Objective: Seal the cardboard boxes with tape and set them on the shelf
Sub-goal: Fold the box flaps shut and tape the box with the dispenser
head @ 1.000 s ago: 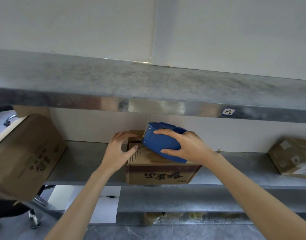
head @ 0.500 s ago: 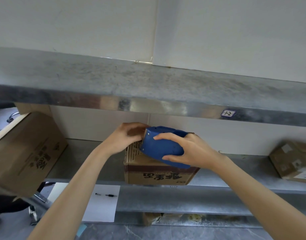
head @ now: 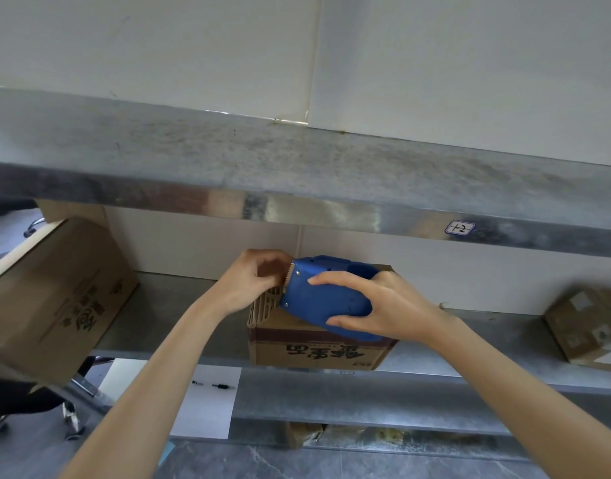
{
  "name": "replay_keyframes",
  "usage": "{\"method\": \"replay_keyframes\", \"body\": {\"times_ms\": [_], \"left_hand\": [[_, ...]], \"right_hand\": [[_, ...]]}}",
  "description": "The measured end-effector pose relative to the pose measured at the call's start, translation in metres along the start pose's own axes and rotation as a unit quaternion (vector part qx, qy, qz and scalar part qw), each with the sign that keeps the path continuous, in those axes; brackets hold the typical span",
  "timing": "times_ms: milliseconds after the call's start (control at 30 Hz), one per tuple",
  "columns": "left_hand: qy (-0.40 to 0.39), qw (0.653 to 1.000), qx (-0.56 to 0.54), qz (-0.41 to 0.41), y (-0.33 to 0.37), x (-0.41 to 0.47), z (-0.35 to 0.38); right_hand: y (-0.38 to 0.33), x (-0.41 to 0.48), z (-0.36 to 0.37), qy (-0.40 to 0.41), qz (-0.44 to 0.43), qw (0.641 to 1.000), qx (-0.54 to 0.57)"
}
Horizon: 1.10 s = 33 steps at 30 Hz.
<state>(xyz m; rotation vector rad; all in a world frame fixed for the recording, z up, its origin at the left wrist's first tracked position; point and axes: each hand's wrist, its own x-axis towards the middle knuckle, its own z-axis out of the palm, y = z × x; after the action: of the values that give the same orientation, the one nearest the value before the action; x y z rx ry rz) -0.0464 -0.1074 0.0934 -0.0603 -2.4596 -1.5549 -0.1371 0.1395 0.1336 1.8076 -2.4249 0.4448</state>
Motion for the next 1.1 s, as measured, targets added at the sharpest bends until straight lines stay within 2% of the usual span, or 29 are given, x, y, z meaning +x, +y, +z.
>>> {"method": "replay_keyframes", "body": {"times_ms": [500, 767, 967, 1100], "left_hand": [[0.112, 0.992, 0.053, 0.008, 0.000, 0.000, 0.004], [0.228, 0.971, 0.040, -0.068, -0.028, -0.036, -0.056], [0.208, 0.974, 0.051, -0.071, -0.028, -0.040, -0.045], [0.222, 0.971, 0.061, -0.061, -0.027, -0.035, -0.040]], "right_hand": [[0.004, 0.015, -0.011, -0.039, 0.018, 0.999, 0.018], [0.037, -0.015, -0.030, -0.051, 0.087, 0.995, 0.016], [0.046, -0.033, -0.040, -0.051, 0.102, 0.992, 0.054], [0.045, -0.036, -0.043, -0.055, 0.104, 0.991, 0.062]]}}
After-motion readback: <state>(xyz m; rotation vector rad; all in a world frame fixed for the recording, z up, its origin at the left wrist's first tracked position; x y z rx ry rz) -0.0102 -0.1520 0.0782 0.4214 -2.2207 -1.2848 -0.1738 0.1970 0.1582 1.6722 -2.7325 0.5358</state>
